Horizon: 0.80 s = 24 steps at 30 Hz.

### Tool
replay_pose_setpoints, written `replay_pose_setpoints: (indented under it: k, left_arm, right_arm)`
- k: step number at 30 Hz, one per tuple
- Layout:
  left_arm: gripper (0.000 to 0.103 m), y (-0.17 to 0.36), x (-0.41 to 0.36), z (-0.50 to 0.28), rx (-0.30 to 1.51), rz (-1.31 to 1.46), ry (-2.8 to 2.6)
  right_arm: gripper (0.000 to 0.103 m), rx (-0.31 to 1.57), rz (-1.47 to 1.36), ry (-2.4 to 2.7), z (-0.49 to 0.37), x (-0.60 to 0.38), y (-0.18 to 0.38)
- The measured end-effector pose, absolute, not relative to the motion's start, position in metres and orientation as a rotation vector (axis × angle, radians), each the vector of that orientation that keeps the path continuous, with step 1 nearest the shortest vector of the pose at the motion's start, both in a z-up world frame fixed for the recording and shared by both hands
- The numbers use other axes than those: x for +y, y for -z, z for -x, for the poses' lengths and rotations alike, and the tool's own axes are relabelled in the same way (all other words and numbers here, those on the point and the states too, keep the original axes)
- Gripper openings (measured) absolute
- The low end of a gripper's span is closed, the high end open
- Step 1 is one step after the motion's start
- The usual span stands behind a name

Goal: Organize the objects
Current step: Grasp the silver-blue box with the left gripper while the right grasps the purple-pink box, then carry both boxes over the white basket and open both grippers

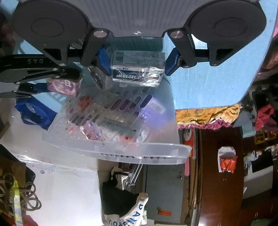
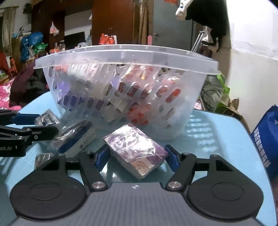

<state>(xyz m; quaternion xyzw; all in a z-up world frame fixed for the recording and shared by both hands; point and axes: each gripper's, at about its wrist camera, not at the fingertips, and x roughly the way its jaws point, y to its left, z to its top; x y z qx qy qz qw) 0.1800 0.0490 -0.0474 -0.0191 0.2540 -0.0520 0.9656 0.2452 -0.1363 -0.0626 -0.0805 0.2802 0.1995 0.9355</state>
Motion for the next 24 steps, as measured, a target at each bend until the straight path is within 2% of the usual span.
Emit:
replay_pose_setpoints:
  k: [14,24]
  left_arm:
    - [0.069,0.044,0.047,-0.173,0.472,0.01,0.103]
    - [0.069,0.028,0.05,-0.147,0.378,0.032,0.148]
  right_arm:
    - [0.07,0.511,0.154,-0.394,-0.23,-0.145,0.058]
    - [0.07,0.38,0.127,-0.43,-0.196,-0.156,0.043]
